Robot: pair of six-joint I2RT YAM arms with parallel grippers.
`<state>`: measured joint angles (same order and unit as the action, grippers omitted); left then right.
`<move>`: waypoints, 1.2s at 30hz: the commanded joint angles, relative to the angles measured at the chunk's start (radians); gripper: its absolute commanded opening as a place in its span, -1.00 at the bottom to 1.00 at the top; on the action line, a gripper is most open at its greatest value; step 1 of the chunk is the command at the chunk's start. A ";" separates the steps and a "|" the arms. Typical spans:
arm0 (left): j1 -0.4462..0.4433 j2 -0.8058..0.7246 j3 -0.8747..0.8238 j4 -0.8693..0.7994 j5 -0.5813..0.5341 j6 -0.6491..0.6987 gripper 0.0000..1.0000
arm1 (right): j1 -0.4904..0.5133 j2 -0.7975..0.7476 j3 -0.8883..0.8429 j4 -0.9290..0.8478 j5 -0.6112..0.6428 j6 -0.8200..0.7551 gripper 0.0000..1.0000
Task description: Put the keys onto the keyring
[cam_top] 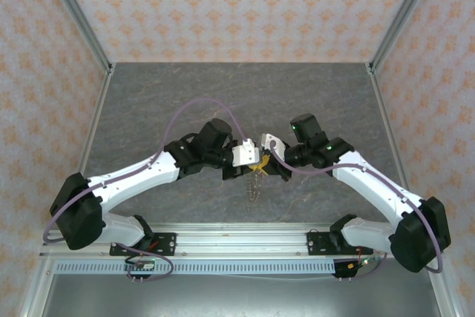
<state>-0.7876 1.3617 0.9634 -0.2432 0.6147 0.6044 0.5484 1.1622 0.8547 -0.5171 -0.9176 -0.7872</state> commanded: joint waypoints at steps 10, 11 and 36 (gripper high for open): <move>-0.006 -0.007 -0.033 -0.006 -0.078 -0.005 -1.00 | 0.019 -0.064 0.045 -0.013 0.021 0.009 -1.00; -0.003 -0.019 -0.045 0.025 -0.061 -0.016 -1.00 | 0.018 -0.068 0.037 -0.007 0.017 0.010 -0.99; 0.044 -0.110 -0.186 0.374 0.150 -0.206 -1.00 | -0.055 -0.088 -0.207 0.455 -0.200 0.202 -0.72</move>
<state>-0.7433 1.2762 0.7765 0.0593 0.7181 0.4149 0.4938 1.0809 0.6472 -0.1295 -1.0683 -0.5915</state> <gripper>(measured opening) 0.043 0.143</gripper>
